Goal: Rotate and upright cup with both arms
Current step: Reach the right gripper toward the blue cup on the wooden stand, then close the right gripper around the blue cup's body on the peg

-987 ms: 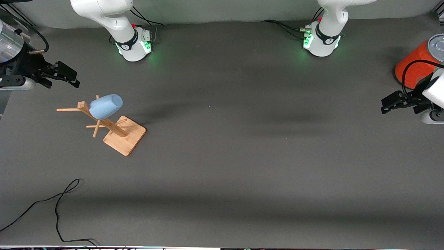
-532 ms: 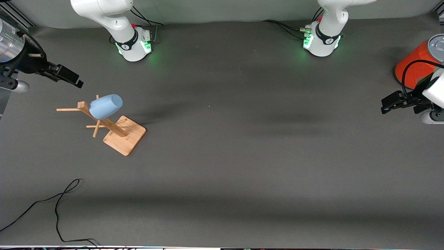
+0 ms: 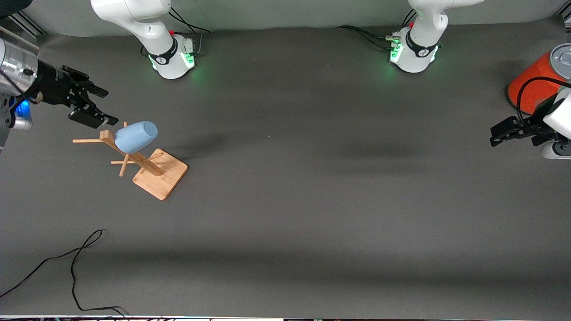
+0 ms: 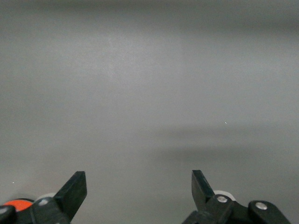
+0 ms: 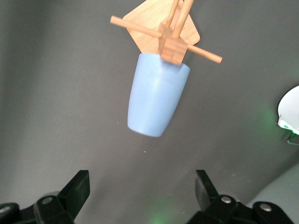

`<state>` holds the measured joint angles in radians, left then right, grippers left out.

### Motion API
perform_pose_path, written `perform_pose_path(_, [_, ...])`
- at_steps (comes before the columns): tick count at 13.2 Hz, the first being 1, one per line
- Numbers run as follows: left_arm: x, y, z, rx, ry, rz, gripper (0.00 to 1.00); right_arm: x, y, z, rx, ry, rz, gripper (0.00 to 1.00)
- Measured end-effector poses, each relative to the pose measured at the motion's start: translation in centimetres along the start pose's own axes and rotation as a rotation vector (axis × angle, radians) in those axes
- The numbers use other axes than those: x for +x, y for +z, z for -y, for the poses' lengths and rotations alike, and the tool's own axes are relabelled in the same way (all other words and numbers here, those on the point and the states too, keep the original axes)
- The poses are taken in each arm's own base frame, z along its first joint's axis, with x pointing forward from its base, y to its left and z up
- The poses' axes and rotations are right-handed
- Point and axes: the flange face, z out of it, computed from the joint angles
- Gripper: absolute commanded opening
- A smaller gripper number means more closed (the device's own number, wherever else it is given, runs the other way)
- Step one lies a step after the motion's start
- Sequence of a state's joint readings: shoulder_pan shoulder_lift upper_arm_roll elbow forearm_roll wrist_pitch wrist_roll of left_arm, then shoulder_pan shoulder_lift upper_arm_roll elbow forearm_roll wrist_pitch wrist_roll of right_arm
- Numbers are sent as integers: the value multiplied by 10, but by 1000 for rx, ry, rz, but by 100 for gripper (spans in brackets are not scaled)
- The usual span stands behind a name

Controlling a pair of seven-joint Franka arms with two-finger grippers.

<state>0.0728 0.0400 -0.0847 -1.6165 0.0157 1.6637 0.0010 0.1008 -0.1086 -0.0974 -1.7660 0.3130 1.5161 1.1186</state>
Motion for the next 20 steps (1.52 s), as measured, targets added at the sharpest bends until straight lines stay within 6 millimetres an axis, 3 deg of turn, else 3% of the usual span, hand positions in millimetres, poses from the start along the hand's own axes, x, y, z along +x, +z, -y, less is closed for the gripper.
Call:
perform_pose_path(4, [0, 0, 0, 0, 0, 0, 100, 24, 22, 9, -31, 69, 14, 100])
perform_pose_path(9, [0, 0, 0, 0, 0, 0, 100, 45, 67, 15, -74, 118, 29, 100])
perform_pose_path(16, [0, 0, 0, 0, 0, 0, 100, 62, 111, 11, -65, 157, 28, 100])
perform_pose_path(20, [0, 0, 0, 0, 0, 0, 100, 66, 126, 8, -67, 167, 29, 100])
